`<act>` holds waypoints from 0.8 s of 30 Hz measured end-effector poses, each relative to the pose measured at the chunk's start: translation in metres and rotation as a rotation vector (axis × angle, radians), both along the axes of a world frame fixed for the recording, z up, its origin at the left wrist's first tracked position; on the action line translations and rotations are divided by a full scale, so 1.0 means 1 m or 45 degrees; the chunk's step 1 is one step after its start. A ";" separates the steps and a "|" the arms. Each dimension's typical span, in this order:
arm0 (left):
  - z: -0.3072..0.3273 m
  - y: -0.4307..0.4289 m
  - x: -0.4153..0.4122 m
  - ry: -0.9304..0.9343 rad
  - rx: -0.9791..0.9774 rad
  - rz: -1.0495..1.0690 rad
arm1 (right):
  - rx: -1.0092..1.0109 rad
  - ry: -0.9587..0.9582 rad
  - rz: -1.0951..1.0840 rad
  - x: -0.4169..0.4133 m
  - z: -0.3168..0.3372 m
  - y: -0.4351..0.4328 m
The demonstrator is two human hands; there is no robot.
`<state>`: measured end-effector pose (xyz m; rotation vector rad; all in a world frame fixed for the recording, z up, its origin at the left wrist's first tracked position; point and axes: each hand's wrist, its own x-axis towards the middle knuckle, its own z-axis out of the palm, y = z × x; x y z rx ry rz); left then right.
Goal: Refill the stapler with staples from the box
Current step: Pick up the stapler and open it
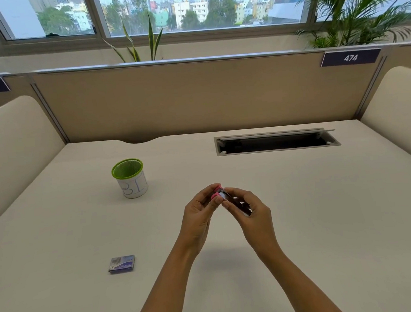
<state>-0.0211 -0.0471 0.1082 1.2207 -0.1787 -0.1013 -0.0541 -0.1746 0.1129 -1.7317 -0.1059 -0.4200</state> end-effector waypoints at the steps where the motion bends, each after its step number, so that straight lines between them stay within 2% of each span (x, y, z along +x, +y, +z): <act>1: 0.000 0.000 0.000 0.000 -0.006 -0.002 | -0.007 -0.008 -0.003 0.000 0.001 0.000; 15: -0.002 -0.006 0.002 0.119 -0.138 -0.008 | 0.064 0.049 0.000 0.003 0.003 0.003; 19: 0.001 -0.007 0.000 0.086 -0.062 -0.052 | 0.101 0.152 0.032 0.006 0.004 0.002; 24: 0.005 -0.011 -0.002 -0.043 0.096 -0.083 | 0.061 0.145 0.023 0.006 0.005 0.003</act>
